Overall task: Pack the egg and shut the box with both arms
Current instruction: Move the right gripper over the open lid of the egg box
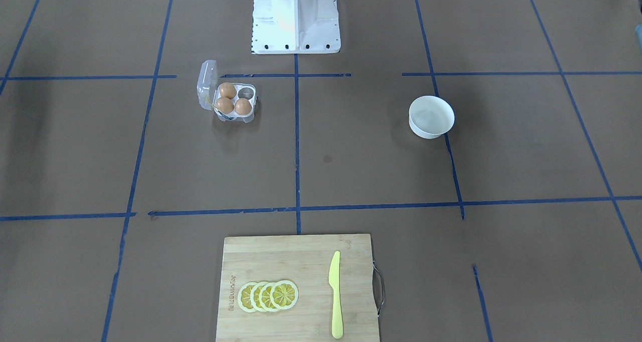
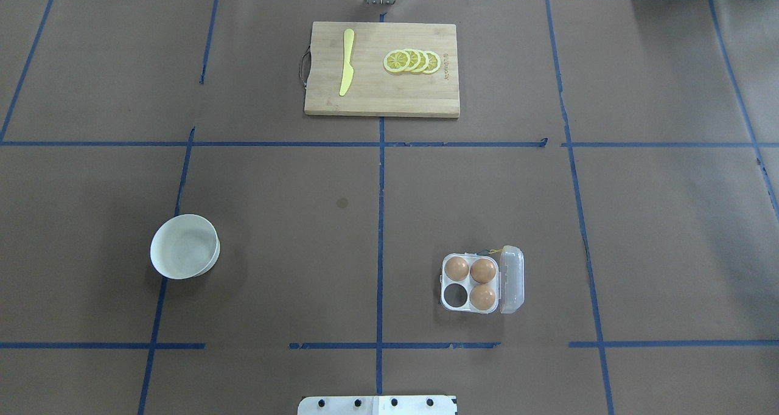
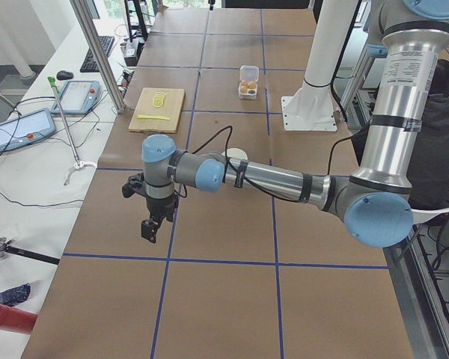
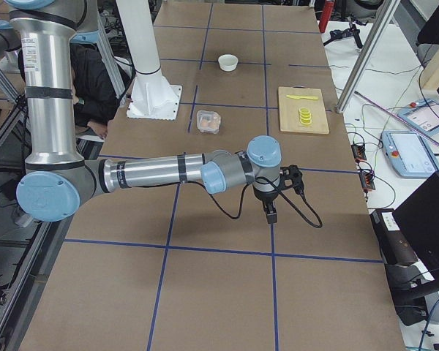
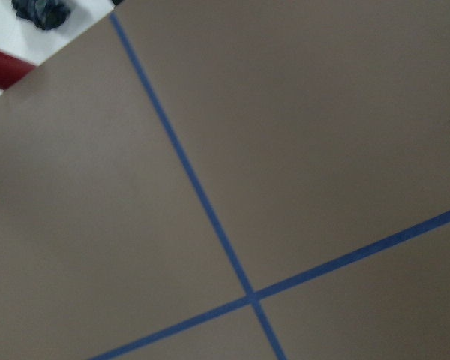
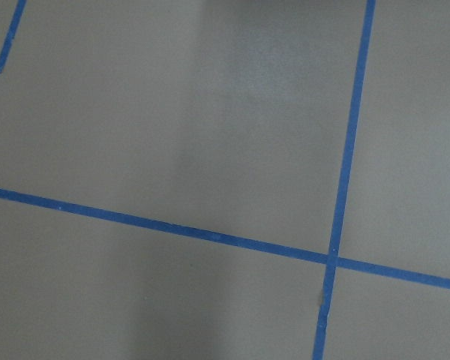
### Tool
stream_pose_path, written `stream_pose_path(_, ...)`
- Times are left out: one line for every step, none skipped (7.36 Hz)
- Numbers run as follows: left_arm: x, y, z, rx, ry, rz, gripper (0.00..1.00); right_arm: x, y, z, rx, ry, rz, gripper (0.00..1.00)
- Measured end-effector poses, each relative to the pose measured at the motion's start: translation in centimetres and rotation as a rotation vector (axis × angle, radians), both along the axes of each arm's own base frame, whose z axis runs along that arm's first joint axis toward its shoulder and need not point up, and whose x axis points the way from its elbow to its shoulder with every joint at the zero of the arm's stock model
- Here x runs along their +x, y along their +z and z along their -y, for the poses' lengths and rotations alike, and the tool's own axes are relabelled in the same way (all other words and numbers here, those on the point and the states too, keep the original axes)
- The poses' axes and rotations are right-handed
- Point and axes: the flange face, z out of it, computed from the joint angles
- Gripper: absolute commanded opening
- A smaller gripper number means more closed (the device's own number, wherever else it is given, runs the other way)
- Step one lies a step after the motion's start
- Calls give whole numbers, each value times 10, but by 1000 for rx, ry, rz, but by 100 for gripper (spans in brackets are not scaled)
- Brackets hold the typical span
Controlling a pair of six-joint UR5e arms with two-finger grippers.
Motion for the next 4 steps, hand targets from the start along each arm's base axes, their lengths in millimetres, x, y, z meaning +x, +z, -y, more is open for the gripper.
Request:
stream_pose_path(-21,24,-26,-61,-23,-69,100,-10,-5,0,0,-21,6,100)
stream_pose_path(-33,38,-47,-109,-43,-130,100,-25,-15,-2,7,-43,13,100)
stream_pose_path(-38,45,-60,-127,-44,-157,100,-51,-34,-7,-2,-48,21,95)
stream_pose_path(-40,48,-66,-128,-37,-166,100,-90,-61,-17,-25,-33,19,70)
